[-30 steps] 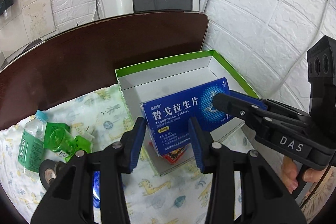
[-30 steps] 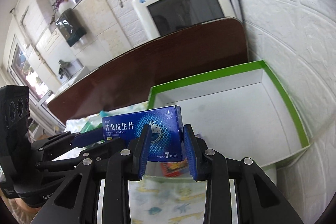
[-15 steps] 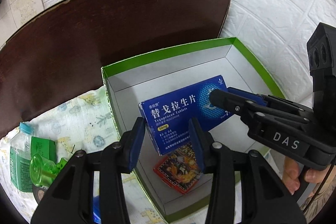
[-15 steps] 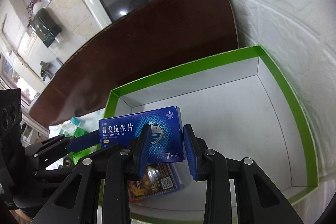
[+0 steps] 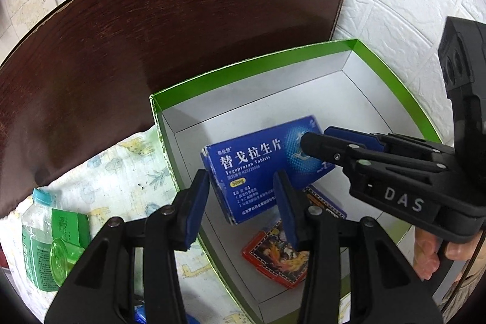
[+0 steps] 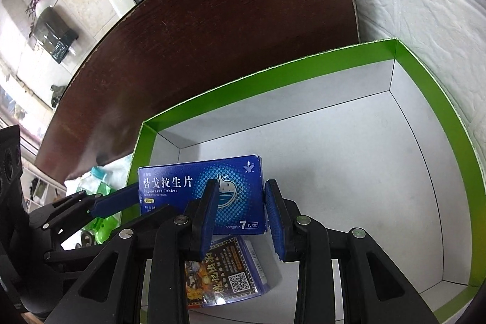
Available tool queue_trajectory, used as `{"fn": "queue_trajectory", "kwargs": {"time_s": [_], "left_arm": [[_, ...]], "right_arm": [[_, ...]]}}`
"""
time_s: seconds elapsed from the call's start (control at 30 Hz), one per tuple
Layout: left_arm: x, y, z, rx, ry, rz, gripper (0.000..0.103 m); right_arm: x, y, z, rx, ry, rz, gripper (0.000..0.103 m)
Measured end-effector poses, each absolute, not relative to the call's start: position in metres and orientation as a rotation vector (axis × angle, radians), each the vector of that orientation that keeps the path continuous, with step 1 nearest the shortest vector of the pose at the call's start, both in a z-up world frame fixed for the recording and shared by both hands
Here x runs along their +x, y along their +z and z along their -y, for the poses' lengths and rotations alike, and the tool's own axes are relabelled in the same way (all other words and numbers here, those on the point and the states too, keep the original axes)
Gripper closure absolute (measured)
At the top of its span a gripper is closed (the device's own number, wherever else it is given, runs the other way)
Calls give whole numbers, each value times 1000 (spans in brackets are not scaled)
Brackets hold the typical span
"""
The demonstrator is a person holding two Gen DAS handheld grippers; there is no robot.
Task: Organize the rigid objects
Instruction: 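Carry the blue medicine box into the green box and release it, then move the right gripper to the blue mentos container and grasp it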
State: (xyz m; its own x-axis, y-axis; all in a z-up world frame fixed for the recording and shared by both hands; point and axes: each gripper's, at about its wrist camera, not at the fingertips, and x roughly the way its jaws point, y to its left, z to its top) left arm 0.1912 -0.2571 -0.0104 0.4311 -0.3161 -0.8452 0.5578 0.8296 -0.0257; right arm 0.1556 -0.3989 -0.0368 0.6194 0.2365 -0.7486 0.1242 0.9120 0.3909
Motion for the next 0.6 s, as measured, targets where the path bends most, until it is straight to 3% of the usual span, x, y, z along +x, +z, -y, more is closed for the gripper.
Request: {"fn": "queue_trajectory", "kwargs": {"time_s": [0.23, 0.6], "left_arm": [[175, 7, 240, 247, -558, -949, 49], [121, 85, 167, 211, -487, -714, 34]], "right_arm": [[127, -19, 397, 384, -47, -867, 70], [76, 57, 333, 282, 95, -714, 70]]}}
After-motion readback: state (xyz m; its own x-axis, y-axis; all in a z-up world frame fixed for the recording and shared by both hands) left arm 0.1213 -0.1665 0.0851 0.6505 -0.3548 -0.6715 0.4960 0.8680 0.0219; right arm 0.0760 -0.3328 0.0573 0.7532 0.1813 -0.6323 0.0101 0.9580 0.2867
